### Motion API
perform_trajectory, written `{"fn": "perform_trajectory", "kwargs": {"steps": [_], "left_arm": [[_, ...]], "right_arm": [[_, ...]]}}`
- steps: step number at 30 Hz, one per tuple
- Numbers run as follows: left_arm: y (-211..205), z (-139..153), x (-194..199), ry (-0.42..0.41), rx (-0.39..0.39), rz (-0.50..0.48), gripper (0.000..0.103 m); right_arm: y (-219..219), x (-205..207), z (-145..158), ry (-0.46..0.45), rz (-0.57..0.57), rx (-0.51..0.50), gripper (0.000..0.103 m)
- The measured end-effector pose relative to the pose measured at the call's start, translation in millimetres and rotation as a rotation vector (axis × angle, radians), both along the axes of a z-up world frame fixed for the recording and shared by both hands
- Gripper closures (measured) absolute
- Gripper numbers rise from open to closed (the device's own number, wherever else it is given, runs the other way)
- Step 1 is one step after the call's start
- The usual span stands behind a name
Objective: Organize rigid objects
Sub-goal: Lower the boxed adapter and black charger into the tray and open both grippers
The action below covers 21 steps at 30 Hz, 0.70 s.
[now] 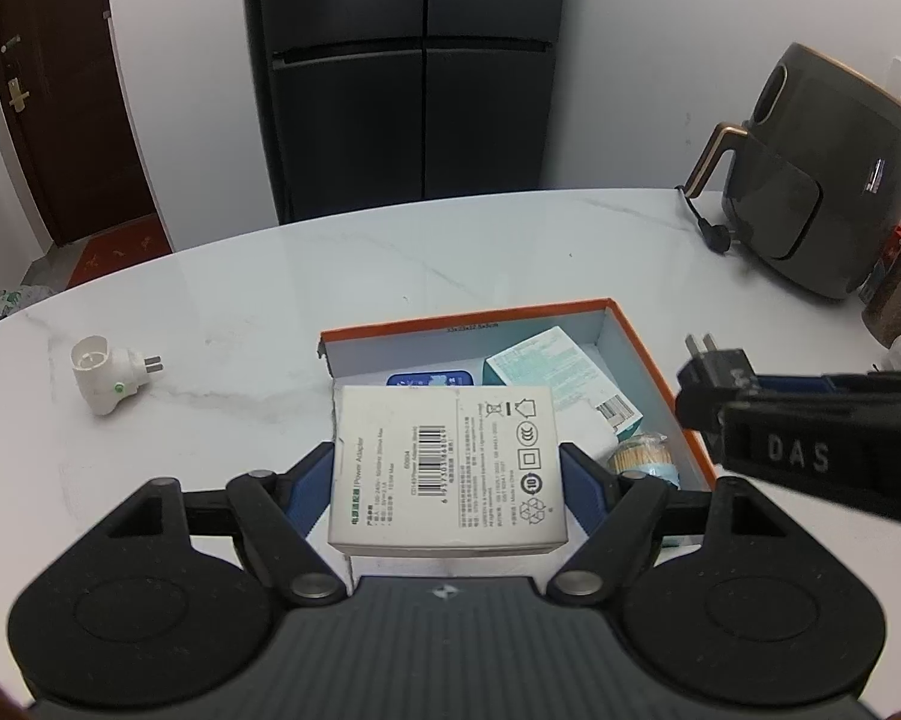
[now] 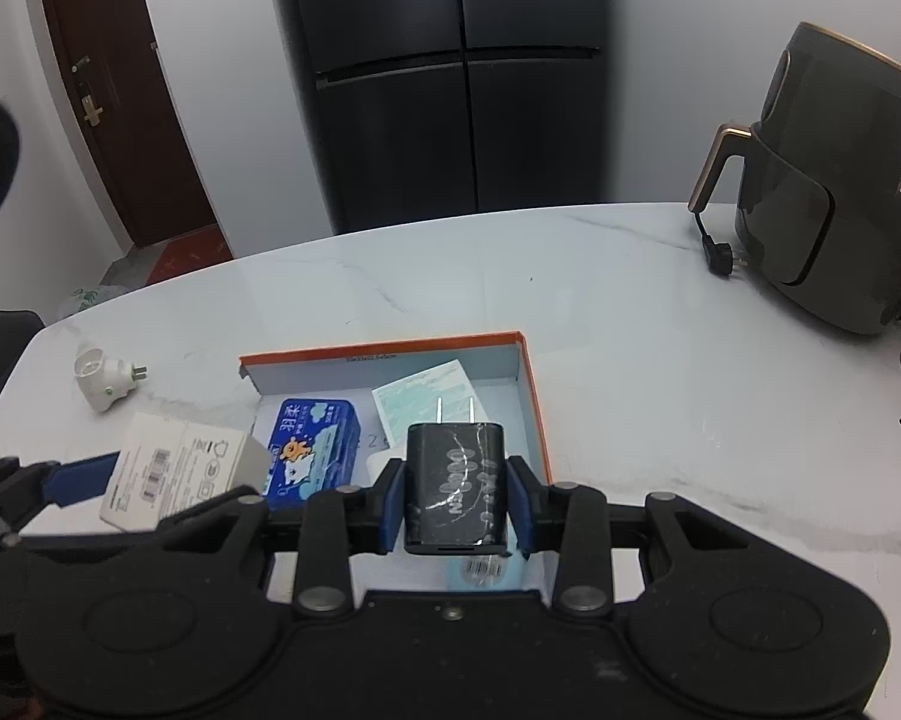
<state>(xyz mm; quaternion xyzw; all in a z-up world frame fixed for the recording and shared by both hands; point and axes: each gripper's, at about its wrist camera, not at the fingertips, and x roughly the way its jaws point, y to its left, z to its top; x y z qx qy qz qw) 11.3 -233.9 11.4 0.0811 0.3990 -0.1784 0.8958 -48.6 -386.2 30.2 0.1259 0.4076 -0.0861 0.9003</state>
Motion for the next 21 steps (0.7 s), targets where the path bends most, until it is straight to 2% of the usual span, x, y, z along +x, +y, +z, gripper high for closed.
{"fn": "perform_trajectory", "kwargs": {"steps": [21], "left_arm": [[-21.8, -20.9, 15.6, 0.045, -0.01, -0.044, 0.024]], "right_arm": [[-20.2, 63.9, -25.4, 0.037, 0.031, 0.011, 0.059]]}}
